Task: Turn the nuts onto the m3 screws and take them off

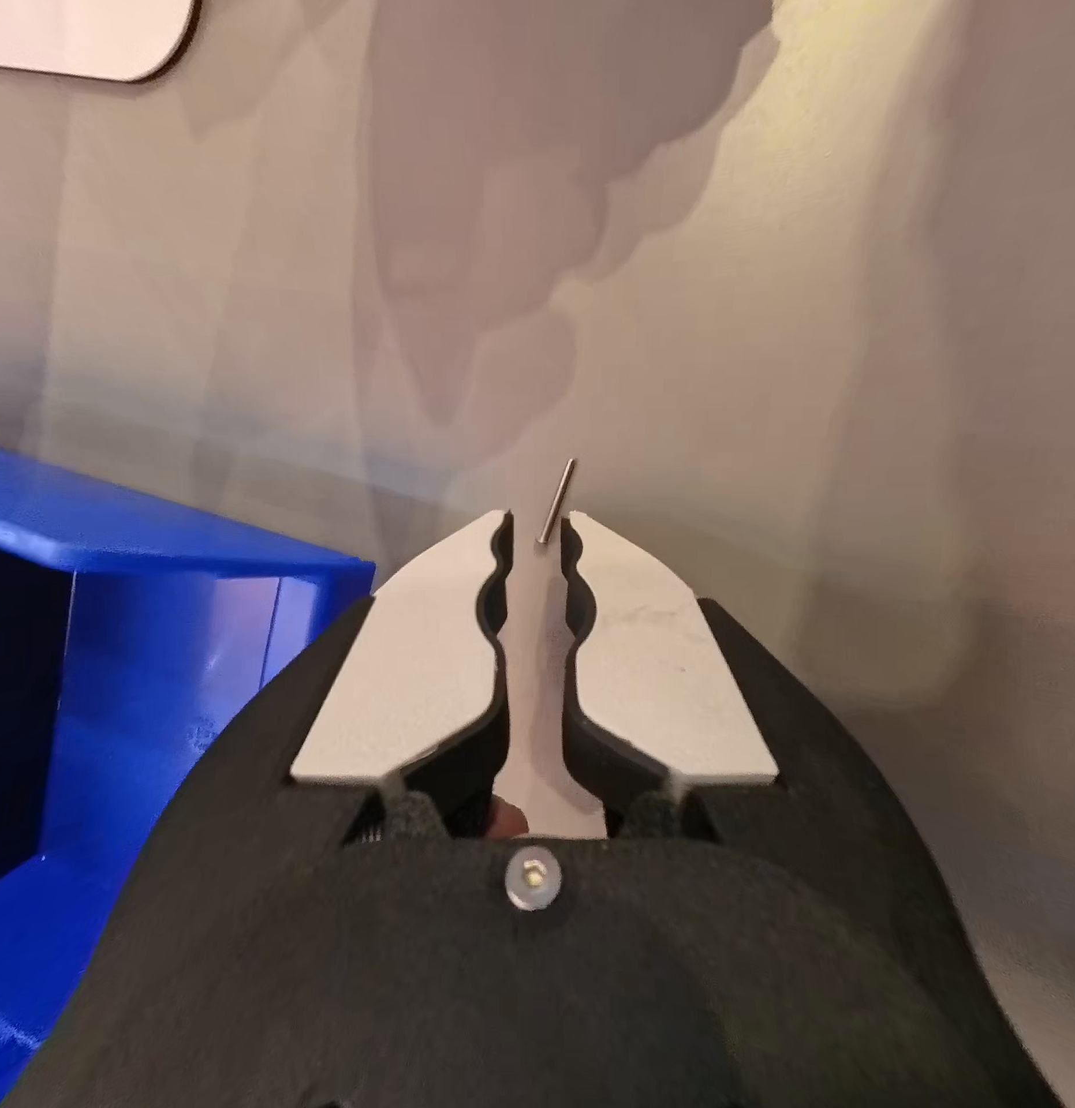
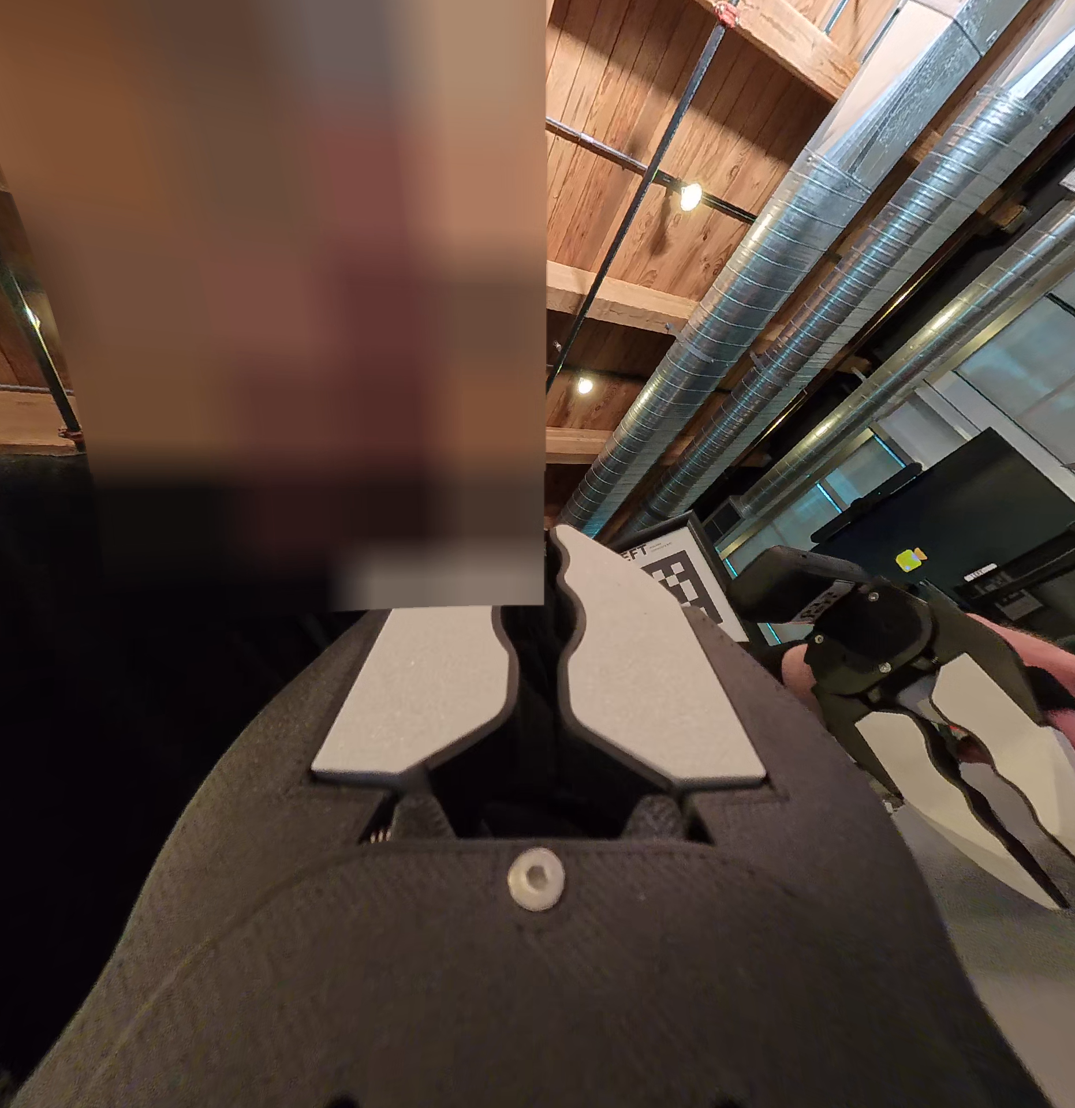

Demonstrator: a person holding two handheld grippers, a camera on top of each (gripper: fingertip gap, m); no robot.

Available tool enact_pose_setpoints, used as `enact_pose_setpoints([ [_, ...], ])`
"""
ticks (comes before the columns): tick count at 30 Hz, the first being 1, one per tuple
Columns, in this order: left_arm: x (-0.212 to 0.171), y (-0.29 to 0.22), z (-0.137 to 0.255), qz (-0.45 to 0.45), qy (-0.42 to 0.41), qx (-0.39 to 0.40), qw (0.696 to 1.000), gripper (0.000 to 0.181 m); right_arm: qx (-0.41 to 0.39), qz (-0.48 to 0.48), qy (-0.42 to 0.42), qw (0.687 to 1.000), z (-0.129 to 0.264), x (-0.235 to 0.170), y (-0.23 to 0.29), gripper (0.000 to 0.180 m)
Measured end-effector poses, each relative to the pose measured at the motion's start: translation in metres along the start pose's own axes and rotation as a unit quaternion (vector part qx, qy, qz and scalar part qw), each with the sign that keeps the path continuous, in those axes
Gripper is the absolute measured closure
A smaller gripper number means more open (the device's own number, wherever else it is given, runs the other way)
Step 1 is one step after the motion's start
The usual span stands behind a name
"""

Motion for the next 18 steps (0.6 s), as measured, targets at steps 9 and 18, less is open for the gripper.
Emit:
enact_pose_setpoints([
  [9,-0.007,-0.001,-0.017,-0.01,0.026,-0.02,0.999,0.179,-0.002,0.002,0.002,1.0,0.0,0.0,0.0,0.175],
  [18,-0.008,-0.004,-0.018,0.033,-0.014,-0.052,0.998,0.176,-0.005,0.003,0.004,1.0,0.0,-0.001,-0.001,0.176],
])
Point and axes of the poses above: each gripper's, where its closed fingertips meet, z back along the fingers, x out of its top, y = z × x across the jaws, the point moved 1 cm from there along z, back along the fingers, and after that the axes turned 14 degrees about -x, right-handed, at the moved point
